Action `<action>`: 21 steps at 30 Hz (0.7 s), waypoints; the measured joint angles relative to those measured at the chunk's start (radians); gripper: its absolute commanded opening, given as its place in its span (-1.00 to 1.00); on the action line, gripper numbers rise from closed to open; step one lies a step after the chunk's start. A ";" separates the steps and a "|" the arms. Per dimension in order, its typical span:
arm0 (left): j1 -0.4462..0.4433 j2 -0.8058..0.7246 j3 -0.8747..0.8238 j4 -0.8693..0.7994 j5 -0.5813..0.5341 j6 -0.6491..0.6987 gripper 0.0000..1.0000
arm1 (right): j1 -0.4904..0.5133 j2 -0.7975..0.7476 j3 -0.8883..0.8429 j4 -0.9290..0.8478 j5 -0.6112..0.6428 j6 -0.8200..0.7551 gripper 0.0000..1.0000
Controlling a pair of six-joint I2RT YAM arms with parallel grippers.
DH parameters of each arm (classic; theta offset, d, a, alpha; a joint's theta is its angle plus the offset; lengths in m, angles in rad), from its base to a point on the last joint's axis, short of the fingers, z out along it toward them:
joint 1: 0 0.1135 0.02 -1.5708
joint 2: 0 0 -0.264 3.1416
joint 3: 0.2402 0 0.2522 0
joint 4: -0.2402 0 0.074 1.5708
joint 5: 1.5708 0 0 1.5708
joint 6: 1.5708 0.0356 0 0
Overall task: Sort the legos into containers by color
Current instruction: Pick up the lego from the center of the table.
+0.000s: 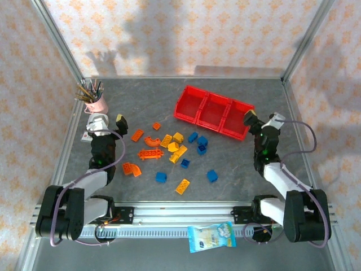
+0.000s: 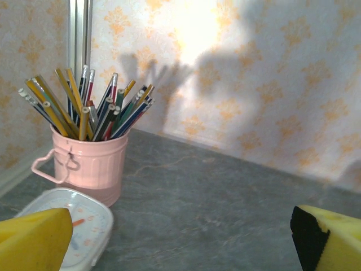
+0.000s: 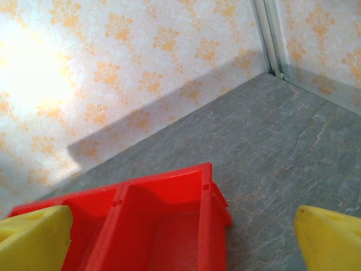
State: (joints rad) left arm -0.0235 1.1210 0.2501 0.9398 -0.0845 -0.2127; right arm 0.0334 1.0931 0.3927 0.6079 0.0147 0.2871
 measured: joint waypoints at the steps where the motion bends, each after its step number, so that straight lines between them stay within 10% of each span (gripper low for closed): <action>1: 0.000 -0.018 0.009 -0.022 0.000 -0.048 0.99 | -0.001 -0.006 0.010 -0.026 -0.009 0.021 1.00; 21: -0.064 -0.176 0.066 -0.422 0.133 -0.462 0.98 | 0.117 0.024 0.169 -0.495 -0.165 0.100 0.99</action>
State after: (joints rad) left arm -0.0872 0.9447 0.3157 0.5182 0.0483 -0.6743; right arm 0.1509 1.1172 0.5613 0.1131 -0.1505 0.3870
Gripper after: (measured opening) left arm 0.992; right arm 0.996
